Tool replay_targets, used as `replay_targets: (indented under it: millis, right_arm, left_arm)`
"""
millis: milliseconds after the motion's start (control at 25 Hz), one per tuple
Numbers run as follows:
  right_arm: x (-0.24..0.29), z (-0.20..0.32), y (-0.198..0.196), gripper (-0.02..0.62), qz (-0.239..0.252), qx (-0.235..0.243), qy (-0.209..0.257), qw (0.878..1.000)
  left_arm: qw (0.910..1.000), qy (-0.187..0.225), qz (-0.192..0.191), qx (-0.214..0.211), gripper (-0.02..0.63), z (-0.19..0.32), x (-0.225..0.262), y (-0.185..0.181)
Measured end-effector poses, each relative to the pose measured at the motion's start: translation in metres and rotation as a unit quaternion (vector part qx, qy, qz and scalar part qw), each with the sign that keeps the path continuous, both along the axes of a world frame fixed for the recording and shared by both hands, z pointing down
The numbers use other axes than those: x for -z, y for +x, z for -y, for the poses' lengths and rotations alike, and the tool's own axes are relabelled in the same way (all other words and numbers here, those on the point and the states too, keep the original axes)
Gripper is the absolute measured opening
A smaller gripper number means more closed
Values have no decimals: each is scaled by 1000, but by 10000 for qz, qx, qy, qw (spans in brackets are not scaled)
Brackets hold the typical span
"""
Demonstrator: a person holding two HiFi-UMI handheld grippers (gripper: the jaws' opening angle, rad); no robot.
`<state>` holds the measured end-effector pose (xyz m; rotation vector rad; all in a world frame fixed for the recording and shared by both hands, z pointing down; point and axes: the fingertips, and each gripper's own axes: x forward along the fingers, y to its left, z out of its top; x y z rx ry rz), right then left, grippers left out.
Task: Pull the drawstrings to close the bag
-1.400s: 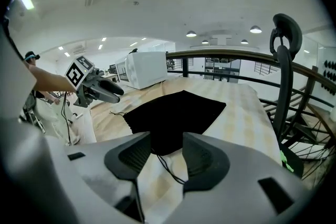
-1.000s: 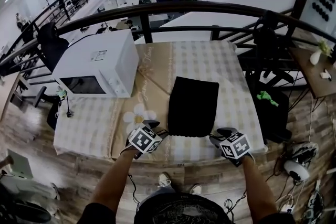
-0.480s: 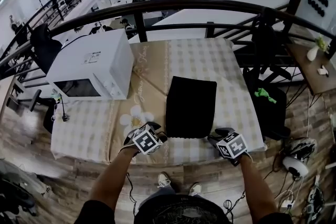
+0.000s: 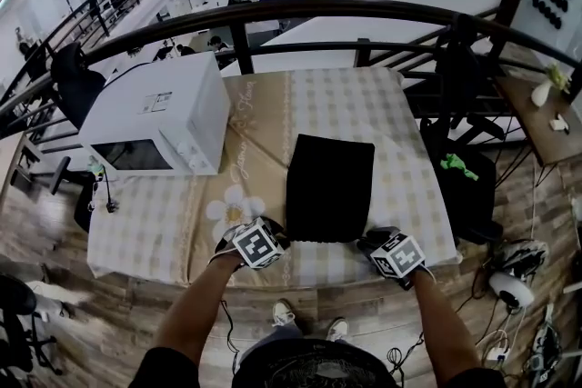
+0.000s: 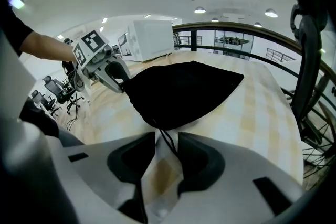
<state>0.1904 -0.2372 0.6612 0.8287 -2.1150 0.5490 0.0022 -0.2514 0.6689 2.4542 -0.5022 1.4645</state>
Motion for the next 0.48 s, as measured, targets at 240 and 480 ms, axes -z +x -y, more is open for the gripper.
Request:
replay_targets:
  millis: [240, 480]
  right_arm:
    - [-4, 0, 0, 120, -4, -70, -9, 10000]
    - [-4, 0, -2, 72, -2, -86, 19, 10000]
  left_arm:
    - [9994, -115, -132, 285, 164, 0, 1, -1]
    - [9994, -147, -111, 292, 155, 0, 0, -1]
